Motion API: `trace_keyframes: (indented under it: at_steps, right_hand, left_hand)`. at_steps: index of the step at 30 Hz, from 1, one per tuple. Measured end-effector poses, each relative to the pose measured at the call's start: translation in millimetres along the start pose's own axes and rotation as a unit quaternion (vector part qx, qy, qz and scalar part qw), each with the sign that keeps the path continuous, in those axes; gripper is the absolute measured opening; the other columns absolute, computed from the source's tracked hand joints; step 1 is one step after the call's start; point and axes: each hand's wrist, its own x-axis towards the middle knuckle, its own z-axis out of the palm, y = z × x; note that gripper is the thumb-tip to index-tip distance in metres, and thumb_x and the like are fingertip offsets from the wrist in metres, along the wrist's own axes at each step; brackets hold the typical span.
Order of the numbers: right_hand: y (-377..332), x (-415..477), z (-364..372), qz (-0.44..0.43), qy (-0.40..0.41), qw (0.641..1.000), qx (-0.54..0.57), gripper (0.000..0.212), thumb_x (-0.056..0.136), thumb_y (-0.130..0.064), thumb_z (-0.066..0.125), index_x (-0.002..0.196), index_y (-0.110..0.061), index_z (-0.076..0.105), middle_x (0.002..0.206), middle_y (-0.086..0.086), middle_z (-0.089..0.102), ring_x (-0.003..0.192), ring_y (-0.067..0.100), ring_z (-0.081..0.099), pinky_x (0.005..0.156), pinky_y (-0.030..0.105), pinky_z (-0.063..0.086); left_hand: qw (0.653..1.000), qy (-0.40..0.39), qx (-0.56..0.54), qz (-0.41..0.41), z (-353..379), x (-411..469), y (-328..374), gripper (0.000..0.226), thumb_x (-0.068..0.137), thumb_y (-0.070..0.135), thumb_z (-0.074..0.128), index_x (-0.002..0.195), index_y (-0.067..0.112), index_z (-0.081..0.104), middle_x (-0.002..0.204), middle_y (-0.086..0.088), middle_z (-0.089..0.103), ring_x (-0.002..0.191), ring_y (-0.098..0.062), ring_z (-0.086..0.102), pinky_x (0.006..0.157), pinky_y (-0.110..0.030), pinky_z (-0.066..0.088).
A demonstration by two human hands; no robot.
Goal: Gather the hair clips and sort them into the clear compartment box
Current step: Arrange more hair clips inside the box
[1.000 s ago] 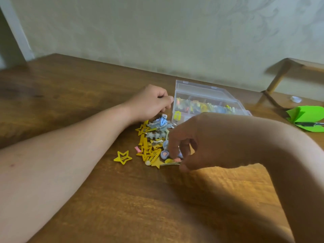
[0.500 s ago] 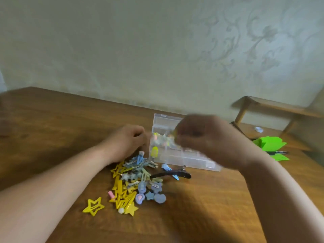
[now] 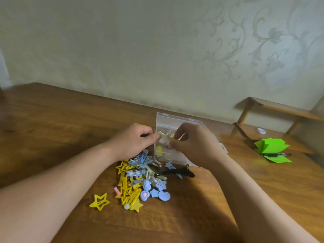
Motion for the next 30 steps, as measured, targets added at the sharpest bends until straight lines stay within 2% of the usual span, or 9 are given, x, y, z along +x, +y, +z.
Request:
trace_keyframes:
  at_steps: [2,6,9,15,19,24,27,30]
  right_hand:
    - [-5.1,3.8,7.0,-0.001,-0.025,1.000,-0.015,0.017,0.090,-0.046,0.077,0.091,-0.032,0.068,0.078,-0.008,0.073,0.067,0.008,0.066,0.060,0.031,0.053]
    - [-6.1,6.2,9.5,0.008,-0.033,0.999,-0.031,0.008,0.089,-0.030,0.076,0.083,-0.028,0.071,0.077,-0.008,0.072,0.070,0.013,0.068,0.067,0.037,0.060]
    - [1.1,5.6,2.5,0.027,-0.033,0.998,-0.038,0.007,0.091,-0.025,0.075,0.085,-0.028,0.072,0.078,-0.009,0.074,0.071,0.010,0.069,0.067,0.034,0.060]
    - [-0.6,5.7,2.7,0.020,-0.054,0.998,-0.015,0.010,0.094,-0.041,0.074,0.090,-0.033,0.076,0.082,-0.011,0.073,0.072,0.009,0.067,0.060,0.027,0.050]
    - [-2.3,7.2,6.3,0.019,-0.069,0.997,-0.025,0.017,0.095,-0.049,0.072,0.088,-0.035,0.079,0.084,-0.012,0.074,0.076,0.008,0.067,0.067,0.030,0.055]
    - [-3.0,-0.3,-1.5,0.033,-0.081,0.996,-0.031,0.036,0.097,-0.051,0.070,0.073,-0.024,0.075,0.071,0.000,0.073,0.065,0.013,0.061,0.060,0.030,0.045]
    - [-2.2,-3.4,-4.8,0.028,-0.076,0.997,-0.019,0.036,0.098,-0.048,0.069,0.072,-0.023,0.075,0.072,0.001,0.074,0.073,0.021,0.066,0.064,0.031,0.046]
    - [0.4,-7.1,-6.0,0.008,-0.071,0.997,-0.017,0.034,0.100,-0.047,0.067,0.075,-0.026,0.074,0.067,-0.004,0.068,0.067,0.020,0.061,0.062,0.031,0.044]
  left_hand:
    - [1.000,0.004,0.004,-0.001,-0.4,-0.3,0.6,0.049,0.104,0.051,0.063,0.063,0.024,0.058,0.054,0.016,0.054,0.054,-0.002,0.048,0.060,-0.031,0.036]
    - [1.000,0.004,0.016,-0.007,-0.4,-0.9,1.8,0.049,0.104,0.054,0.062,0.065,0.024,0.059,0.053,0.018,0.053,0.053,-0.001,0.048,0.060,-0.030,0.035]
    - [1.000,0.002,0.017,-0.010,-0.8,-1.1,3.4,0.047,0.104,0.054,0.062,0.066,0.026,0.060,0.053,0.021,0.055,0.052,0.001,0.050,0.060,-0.030,0.036]
    - [1.000,0.001,0.020,-0.012,-0.2,-0.9,3.5,0.047,0.104,0.053,0.062,0.066,0.026,0.059,0.051,0.022,0.055,0.051,0.004,0.052,0.061,-0.029,0.035]
    - [1.000,0.001,0.017,-0.015,-0.3,-1.5,2.7,0.046,0.105,0.052,0.062,0.068,0.025,0.059,0.052,0.022,0.055,0.052,0.004,0.053,0.061,-0.029,0.036]
    - [1.000,0.005,0.014,-0.010,-0.4,-0.8,1.7,0.048,0.103,0.054,0.064,0.070,0.019,0.062,0.052,0.018,0.055,0.051,0.000,0.050,0.062,-0.029,0.038]
    - [1.000,0.006,0.015,-0.010,-0.2,0.4,1.0,0.047,0.103,0.054,0.064,0.071,0.019,0.064,0.052,0.019,0.057,0.051,0.002,0.052,0.063,-0.028,0.037]
    - [1.000,0.004,0.015,-0.008,-0.4,0.8,0.5,0.048,0.103,0.055,0.064,0.072,0.018,0.065,0.053,0.018,0.055,0.052,0.003,0.052,0.063,-0.029,0.037]
